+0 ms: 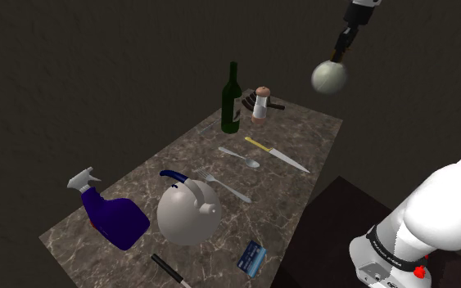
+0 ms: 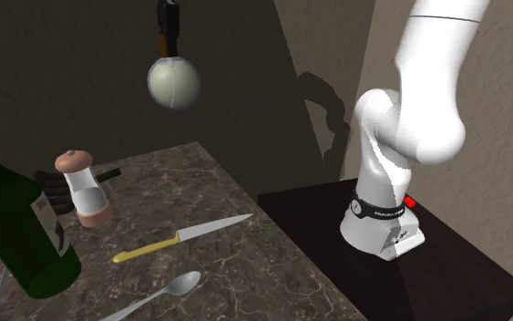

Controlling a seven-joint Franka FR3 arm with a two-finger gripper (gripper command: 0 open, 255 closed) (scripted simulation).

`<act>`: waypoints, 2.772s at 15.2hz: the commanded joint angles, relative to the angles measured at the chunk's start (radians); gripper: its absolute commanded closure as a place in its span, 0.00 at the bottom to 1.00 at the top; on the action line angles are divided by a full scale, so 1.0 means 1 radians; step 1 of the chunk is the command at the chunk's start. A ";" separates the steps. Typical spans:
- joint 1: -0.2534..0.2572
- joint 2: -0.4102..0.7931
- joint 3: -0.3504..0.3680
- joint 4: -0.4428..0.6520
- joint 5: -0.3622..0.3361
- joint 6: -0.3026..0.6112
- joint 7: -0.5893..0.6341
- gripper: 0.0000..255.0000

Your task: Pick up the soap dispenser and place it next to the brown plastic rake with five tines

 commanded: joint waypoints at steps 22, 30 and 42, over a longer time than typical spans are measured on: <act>-0.061 0.218 -0.071 0.013 0.105 0.169 -0.162 1.00; -0.059 0.226 -0.069 -0.085 0.113 0.274 -0.174 1.00; -0.062 0.267 -0.063 -0.201 0.144 0.423 -0.205 1.00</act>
